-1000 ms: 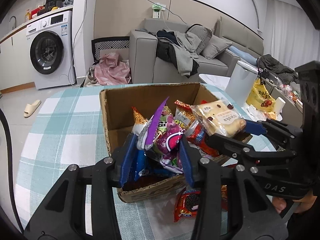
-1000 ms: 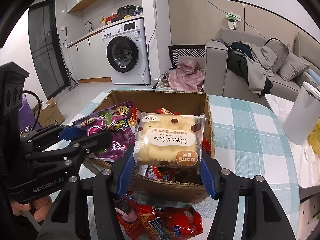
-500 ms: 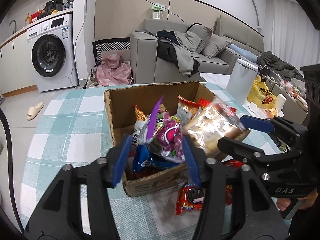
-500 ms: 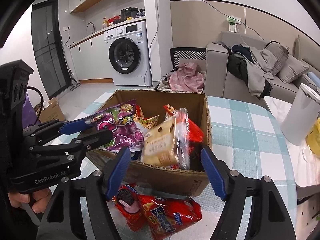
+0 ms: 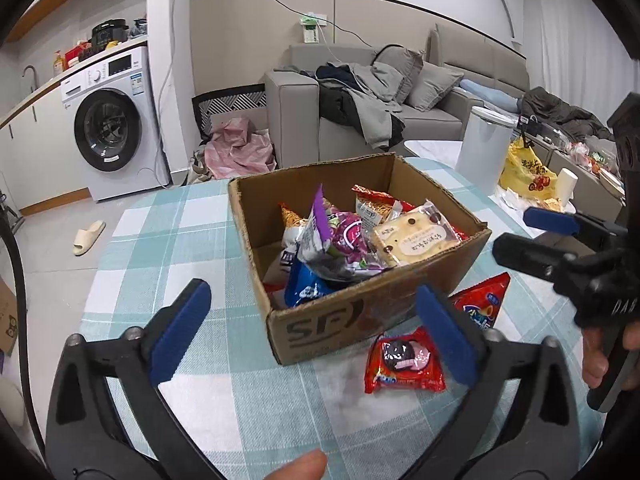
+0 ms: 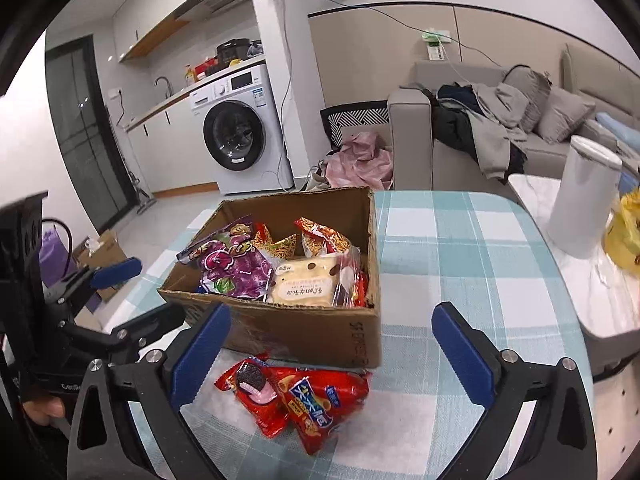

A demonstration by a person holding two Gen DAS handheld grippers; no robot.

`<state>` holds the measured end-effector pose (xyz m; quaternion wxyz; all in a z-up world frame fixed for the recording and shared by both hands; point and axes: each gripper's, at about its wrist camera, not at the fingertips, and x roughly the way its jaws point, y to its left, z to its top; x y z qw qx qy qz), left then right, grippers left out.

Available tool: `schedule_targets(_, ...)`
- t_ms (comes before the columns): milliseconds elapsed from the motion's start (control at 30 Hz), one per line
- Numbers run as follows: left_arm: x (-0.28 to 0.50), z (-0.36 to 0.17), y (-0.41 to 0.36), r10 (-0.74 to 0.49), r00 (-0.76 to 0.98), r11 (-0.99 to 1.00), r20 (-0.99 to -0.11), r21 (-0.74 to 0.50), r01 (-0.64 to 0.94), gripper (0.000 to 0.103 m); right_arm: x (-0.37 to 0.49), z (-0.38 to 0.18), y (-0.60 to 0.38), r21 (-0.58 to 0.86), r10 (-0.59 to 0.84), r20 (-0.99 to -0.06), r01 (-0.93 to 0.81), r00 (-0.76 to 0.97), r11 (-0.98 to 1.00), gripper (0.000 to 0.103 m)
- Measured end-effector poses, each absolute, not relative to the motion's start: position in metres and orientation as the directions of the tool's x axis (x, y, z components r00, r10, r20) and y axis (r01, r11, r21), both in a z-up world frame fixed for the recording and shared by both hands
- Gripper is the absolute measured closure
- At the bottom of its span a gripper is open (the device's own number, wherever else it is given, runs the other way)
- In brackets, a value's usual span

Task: Organize snacks
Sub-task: 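Lower the right gripper onto the red chip bag while the left approaches the red Oreo pack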

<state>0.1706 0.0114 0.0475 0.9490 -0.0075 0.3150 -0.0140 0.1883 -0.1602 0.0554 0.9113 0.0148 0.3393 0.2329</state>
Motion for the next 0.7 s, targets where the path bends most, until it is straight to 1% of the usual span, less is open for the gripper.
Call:
schedule_targets(100, 0.161, 0.047, 0.011, -0.030, 0.797, 1.000, -0.604, -0.026, 0.018, 0.000, 0.184, 0.055, -0.168, 0.216, 0.447, -0.619, -0.408, 0.646, 0.887, 0.000)
schedule_targets(333, 0.142, 0.039, 0.011, -0.019, 0.789, 1.000, -0.614, -0.022, 0.007, 0.000, 0.172, 0.049, -0.176, 0.231, 0.451, -0.623, -0.401, 0.639, 0.886, 0.000)
schedule_targets(500, 0.135, 0.032, 0.010, -0.007, 0.784, 1.000, -0.620, -0.012, 0.000, 0.000, 0.168, 0.036, -0.179, 0.253, 0.456, -0.645, -0.392, 0.613, 0.884, 0.000)
schedule_targets(700, 0.129, 0.023, 0.011, -0.022, 0.781, 0.999, -0.625, -0.034, 0.001, 0.000, 0.166, 0.016, -0.180, 0.265, 0.442, -0.681, -0.366, 0.584, 0.892, 0.000)
